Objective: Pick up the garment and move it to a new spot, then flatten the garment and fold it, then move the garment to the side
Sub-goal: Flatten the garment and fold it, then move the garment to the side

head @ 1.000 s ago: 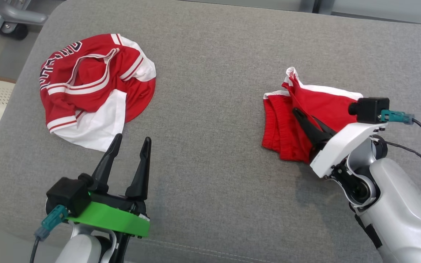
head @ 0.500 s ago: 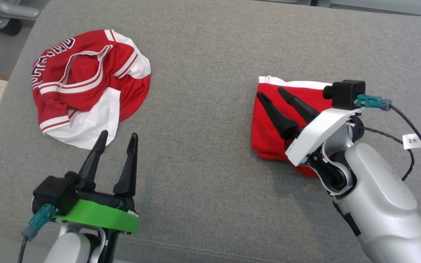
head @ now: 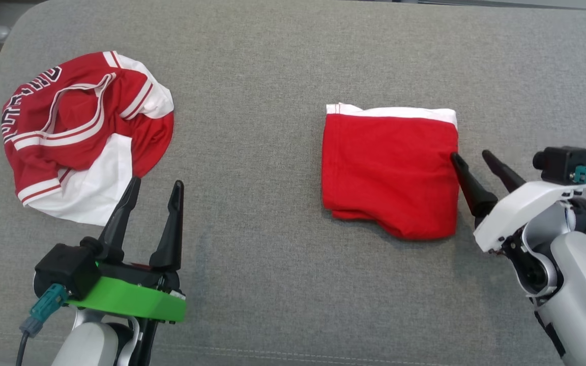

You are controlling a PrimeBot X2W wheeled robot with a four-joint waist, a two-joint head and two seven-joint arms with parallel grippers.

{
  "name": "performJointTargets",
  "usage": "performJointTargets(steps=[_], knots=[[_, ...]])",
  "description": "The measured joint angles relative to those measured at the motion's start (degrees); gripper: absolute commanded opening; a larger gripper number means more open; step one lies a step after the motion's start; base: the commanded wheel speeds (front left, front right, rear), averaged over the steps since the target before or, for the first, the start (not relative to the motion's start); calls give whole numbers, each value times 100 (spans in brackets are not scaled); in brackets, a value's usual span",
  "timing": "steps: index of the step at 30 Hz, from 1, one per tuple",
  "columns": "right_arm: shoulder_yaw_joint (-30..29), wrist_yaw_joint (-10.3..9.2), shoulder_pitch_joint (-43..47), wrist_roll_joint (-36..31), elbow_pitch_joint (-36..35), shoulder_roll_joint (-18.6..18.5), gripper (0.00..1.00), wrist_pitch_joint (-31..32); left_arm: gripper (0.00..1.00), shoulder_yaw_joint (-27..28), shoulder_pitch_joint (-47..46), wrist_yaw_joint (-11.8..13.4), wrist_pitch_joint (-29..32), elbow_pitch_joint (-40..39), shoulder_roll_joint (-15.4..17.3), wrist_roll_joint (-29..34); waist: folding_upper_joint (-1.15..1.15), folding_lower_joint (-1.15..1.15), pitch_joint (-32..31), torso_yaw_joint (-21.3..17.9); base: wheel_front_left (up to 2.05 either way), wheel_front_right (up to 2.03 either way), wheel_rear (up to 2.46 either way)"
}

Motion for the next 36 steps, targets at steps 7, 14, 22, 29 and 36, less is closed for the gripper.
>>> performJointTargets(steps=[7,14,22,29,36], knots=[[-26,10,288,301,233,193,100,-52,100,-31,0,-2,0,-23,9,51,0,0,82,-36,0,0,0],[-93,79,282,572,446,374,100,-66,100,-123,-9,-27,0,-42,9,52,0,0,126,30,0,0,0],[-20,275,-59,1154,495,363,0,638,100,-122,-16,-53,0,-132,-12,36,0,0,269,188,0,0,0],[-412,-15,-786,1031,744,-775,0,1617,100,-115,-83,-54,32,-315,-2,36,0,0,503,229,0,0,0],[-860,-561,-1477,698,846,-1827,0,2268,100,-165,-256,-107,176,-538,40,36,0,0,879,235,0,0,0]])
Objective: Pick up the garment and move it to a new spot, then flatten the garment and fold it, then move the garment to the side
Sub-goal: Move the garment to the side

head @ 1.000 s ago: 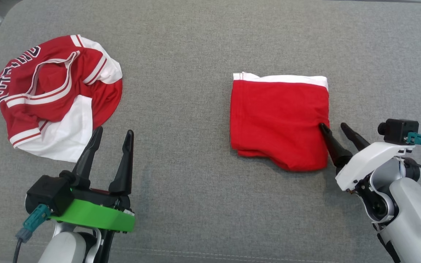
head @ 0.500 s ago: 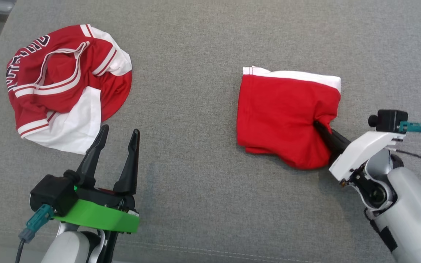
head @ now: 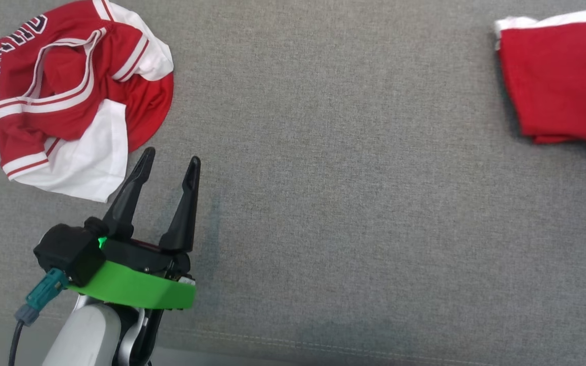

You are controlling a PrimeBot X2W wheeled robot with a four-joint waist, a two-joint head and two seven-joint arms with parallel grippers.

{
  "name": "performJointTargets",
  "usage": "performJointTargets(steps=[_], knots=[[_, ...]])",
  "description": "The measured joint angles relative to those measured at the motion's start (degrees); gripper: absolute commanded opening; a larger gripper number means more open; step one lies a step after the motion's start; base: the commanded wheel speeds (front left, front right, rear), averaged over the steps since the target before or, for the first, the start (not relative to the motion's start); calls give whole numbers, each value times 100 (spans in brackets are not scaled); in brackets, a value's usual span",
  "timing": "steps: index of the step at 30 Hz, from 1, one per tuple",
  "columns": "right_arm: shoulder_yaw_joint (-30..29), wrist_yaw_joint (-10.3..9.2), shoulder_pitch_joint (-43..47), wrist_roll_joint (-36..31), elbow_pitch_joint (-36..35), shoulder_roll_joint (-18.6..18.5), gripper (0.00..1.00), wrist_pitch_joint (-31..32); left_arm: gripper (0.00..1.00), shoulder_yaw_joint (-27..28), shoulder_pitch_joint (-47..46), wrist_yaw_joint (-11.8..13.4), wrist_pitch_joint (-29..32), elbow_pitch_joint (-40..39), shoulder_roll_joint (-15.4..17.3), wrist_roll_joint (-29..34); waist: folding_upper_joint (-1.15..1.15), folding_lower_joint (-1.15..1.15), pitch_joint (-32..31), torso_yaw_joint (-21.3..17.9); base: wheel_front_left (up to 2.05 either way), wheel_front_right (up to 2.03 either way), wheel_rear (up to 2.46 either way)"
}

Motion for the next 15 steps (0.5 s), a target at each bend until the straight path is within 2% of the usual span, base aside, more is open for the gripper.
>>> performJointTargets(steps=[3,8,15], knots=[[-46,-171,-71,-285,29,-497,0,218,100,3,-123,-2,11,-58,4,1,0,0,193,2,0,0,0],[-260,-267,-147,-520,149,-1211,0,397,100,98,-265,-2,37,-198,35,1,0,0,521,5,0,0,0],[-502,-302,-139,-621,388,-1360,0,378,100,182,-490,-2,33,-168,75,7,0,0,869,5,0,0,0]])
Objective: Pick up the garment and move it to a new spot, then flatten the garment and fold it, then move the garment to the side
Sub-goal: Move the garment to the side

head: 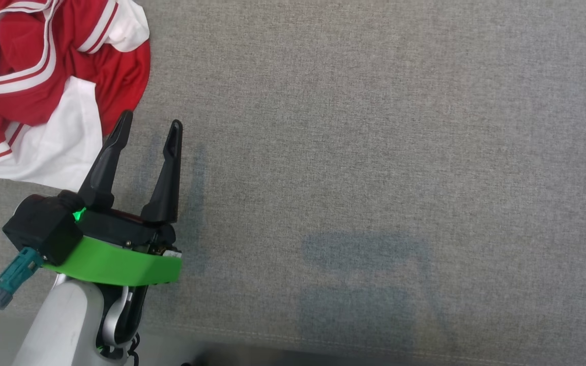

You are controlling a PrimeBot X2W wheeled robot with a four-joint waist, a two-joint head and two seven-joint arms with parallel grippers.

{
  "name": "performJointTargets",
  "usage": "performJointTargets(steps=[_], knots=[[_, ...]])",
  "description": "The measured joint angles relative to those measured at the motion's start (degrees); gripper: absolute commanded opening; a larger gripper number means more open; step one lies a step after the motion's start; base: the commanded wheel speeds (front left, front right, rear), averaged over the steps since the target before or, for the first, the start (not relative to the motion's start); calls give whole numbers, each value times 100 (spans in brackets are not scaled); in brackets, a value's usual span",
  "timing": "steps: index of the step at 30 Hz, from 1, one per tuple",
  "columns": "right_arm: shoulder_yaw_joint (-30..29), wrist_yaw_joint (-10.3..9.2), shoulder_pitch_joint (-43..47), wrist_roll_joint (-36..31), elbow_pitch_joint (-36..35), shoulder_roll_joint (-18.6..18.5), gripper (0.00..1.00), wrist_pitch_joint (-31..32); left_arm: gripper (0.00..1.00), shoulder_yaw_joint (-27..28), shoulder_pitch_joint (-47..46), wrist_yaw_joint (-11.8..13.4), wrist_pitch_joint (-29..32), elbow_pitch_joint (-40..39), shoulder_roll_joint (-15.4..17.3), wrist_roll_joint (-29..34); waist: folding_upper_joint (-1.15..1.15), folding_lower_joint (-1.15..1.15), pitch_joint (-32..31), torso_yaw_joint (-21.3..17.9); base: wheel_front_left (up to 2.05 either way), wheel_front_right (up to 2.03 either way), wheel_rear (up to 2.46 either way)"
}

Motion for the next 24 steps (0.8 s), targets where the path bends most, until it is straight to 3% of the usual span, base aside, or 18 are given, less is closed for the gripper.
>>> performJointTargets(steps=[2,3,5,6,16,24], knots=[[14,-1,19,-45,11,-36,0,-27,100,0,-3,0,0,11,0,0,0,0,43,1,0,0,0],[57,-1,28,-144,2,-87,7,-90,100,9,-2,0,0,12,0,0,0,0,58,0,0,0,0],[92,-9,27,-328,-32,-174,46,-237,100,46,-2,2,-8,22,0,0,0,0,80,-17,0,0,0],[76,-46,27,-376,-38,-192,100,-325,100,42,-1,2,-8,41,-4,-1,0,0,90,-24,0,0,0],[13,-98,387,-628,59,-129,100,-809,100,56,30,5,-77,356,-129,-9,0,0,-113,-122,0,0,0],[-126,-136,362,-1099,-1113,286,100,-2373,100,414,38,33,-159,716,-129,-52,0,0,-585,-191,0,0,0]])
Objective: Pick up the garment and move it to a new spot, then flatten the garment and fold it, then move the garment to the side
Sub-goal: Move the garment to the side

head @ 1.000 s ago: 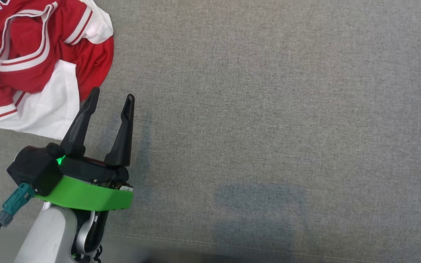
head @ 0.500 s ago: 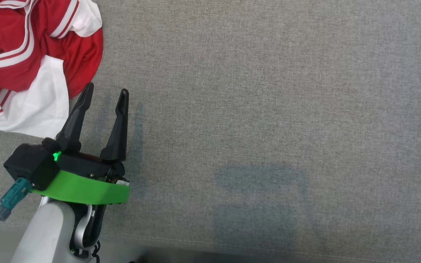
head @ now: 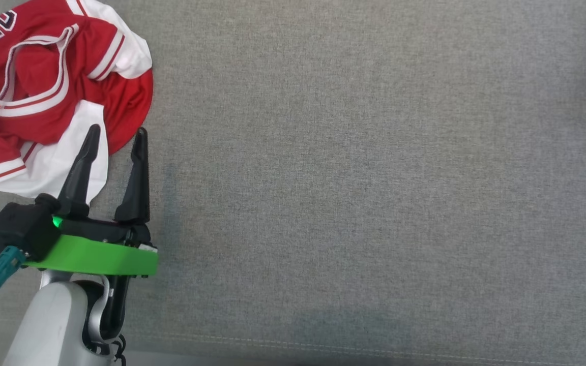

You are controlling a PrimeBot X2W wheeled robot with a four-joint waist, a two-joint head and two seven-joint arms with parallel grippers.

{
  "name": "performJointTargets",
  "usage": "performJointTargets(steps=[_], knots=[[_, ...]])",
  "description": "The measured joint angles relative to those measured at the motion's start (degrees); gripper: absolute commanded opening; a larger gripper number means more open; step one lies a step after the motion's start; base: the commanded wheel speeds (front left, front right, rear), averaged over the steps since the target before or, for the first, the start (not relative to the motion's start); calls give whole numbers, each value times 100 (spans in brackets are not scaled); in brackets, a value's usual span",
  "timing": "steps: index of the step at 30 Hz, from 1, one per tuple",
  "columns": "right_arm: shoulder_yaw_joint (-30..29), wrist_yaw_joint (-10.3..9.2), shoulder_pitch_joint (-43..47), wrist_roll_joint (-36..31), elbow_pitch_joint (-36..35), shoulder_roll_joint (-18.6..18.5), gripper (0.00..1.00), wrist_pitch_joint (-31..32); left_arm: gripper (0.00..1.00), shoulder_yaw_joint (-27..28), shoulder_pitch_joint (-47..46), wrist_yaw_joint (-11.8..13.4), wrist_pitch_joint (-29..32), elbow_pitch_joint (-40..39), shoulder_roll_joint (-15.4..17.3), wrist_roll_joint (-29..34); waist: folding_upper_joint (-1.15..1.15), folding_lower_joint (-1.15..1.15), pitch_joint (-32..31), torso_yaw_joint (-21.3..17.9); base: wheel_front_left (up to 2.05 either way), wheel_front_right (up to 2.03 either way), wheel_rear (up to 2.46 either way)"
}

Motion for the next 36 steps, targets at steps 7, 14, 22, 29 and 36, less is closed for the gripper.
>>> performJointTargets(steps=[7,14,22,29,36], knots=[[227,-8,320,-78,-980,1012,100,-1037,100,324,176,75,-31,307,107,1,0,0,-514,-122,0,0,0],[795,-8,1417,-160,-1089,1969,100,-1551,100,458,386,73,-31,633,224,0,0,0,-1054,-293,0,0,0],[692,-8,2440,-379,-839,2677,100,-1861,100,282,747,10,-32,944,212,-12,0,0,-1631,-520,0,0,0],[436,-8,3231,-513,-514,3122,100,-1912,100,220,926,-34,-32,993,210,3,0,0,-1960,-711,0,0,0],[110,-8,3321,-738,-580,3140,100,-1962,100,120,925,-85,-32,993,180,45,0,0,-2077,-726,0,0,0]])
